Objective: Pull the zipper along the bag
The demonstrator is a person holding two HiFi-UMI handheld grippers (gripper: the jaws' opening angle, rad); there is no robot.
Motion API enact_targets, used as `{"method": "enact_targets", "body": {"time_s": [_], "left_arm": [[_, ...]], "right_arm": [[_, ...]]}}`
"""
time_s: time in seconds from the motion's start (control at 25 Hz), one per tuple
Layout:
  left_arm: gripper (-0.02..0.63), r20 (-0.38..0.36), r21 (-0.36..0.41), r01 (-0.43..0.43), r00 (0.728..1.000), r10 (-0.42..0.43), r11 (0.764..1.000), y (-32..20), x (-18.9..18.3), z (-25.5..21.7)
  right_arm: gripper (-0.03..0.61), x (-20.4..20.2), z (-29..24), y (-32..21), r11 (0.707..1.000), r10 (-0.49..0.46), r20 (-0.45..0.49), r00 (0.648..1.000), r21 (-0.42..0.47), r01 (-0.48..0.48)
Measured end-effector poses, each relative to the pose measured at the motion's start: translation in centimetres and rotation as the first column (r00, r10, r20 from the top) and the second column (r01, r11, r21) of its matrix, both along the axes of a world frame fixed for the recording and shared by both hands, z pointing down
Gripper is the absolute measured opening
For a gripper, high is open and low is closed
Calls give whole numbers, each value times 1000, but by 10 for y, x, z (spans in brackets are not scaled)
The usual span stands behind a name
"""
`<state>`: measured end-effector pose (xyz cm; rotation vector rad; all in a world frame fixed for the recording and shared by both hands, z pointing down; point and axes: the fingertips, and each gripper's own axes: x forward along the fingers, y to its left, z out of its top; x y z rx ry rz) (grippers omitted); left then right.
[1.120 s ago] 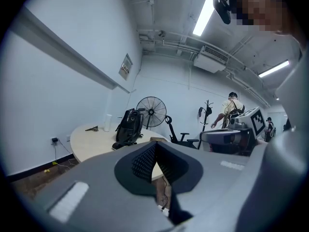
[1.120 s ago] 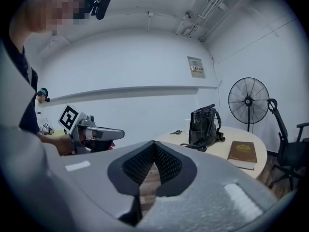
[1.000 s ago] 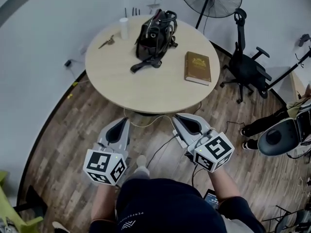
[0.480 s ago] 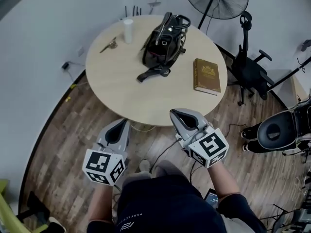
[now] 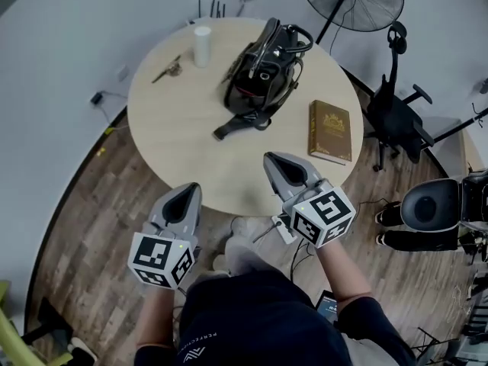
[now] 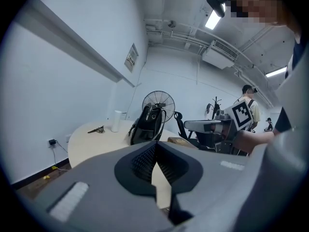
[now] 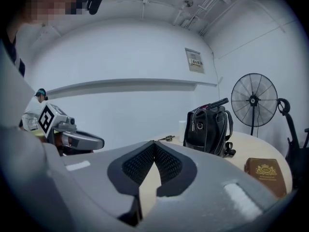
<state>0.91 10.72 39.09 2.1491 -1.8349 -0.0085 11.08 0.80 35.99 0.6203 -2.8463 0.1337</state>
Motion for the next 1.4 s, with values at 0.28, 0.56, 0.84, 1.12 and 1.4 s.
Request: {"method": "enact_targets", "body": {"time_s": [0.28, 0.56, 0.84, 1.12, 1.4], "left_arm": [[18, 48, -17, 27, 999, -26, 999, -71, -18, 2], [18, 69, -36, 52, 996, -50, 998, -124, -30, 4], [23, 96, -41, 86, 992, -81, 995, -154, -45, 9], [34, 91, -31, 52, 995, -49, 998, -173, -56, 11], [34, 78, -42, -77, 994, 80, 996, -201, -81, 15]], "right_arm": [[35, -30, 4, -73, 998, -19, 64, 998, -60, 23], [52, -55, 20, -111, 986, -76, 73, 994, -140, 86], [77, -65, 32, -136, 978, -57, 116, 992, -191, 79], [100, -75, 36, -157, 975, 68, 171, 983, -223, -28], [106, -97, 46, -182, 949, 248, 171, 954, -241, -204]]}}
